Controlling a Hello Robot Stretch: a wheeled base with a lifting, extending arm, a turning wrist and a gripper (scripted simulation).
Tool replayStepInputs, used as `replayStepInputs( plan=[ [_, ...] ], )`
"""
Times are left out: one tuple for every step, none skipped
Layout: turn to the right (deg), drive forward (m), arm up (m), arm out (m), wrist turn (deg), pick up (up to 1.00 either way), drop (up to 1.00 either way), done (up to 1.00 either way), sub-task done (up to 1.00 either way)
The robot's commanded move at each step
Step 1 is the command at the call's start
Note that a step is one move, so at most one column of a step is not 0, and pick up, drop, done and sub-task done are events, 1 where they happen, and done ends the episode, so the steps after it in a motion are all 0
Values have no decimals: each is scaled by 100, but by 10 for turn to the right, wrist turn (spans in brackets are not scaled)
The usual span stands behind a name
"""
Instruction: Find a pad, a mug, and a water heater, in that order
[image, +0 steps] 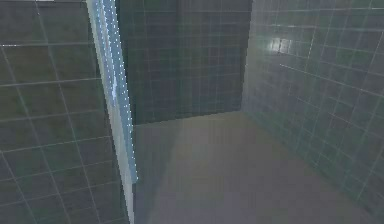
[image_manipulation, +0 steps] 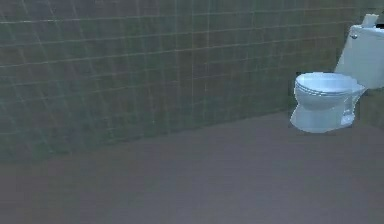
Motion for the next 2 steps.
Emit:
replayStepInputs(
  plan=[
    [30, 0, 0, 0, 0, 0, 0, 0, 0],
    [0, 95, 0, 0, 0, 0, 0, 0, 0]
  ],
)
